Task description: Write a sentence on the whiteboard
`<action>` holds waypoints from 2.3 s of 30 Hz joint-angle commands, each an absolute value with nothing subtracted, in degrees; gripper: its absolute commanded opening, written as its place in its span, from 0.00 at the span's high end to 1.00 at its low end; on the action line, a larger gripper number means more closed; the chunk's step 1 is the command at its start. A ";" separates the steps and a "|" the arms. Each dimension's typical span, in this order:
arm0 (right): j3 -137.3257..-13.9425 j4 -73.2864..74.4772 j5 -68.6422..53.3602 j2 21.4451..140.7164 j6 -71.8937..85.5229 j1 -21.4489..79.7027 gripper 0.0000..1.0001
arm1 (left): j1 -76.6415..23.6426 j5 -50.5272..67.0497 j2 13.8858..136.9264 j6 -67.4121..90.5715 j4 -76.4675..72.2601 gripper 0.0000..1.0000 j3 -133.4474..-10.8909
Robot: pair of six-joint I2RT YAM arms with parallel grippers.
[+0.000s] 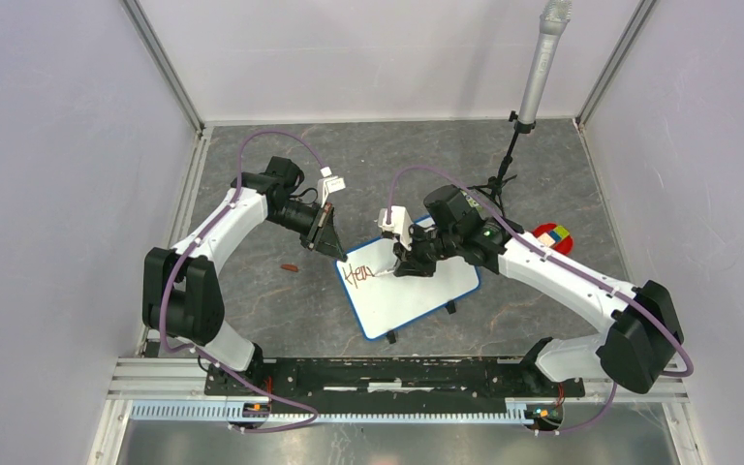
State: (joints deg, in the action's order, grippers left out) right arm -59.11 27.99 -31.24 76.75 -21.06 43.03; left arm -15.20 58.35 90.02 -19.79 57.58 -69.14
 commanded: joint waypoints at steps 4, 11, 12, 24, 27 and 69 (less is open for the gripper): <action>-61.93 26.65 -30.76 77.44 -20.93 43.05 1.00 | -15.56 58.54 89.65 -20.57 58.10 0.97 -70.31; -63.32 25.93 -30.20 78.26 -20.56 43.07 1.00 | -15.51 58.34 89.43 -20.65 58.10 0.98 -70.05; -63.49 26.00 -29.87 78.34 -20.63 43.07 1.00 | -15.56 58.36 89.46 -20.59 58.10 0.97 -70.05; -64.69 27.24 -28.83 78.06 -21.49 41.99 1.00 | -15.56 58.36 89.62 -20.62 58.10 0.98 -70.22; -64.80 27.66 -29.27 77.86 -21.53 42.01 1.00 | -15.51 58.36 89.54 -20.59 58.13 0.98 -70.22; -63.99 30.35 -26.24 75.99 -23.69 40.64 1.00 | -15.57 58.54 89.87 -20.65 58.14 0.98 -70.14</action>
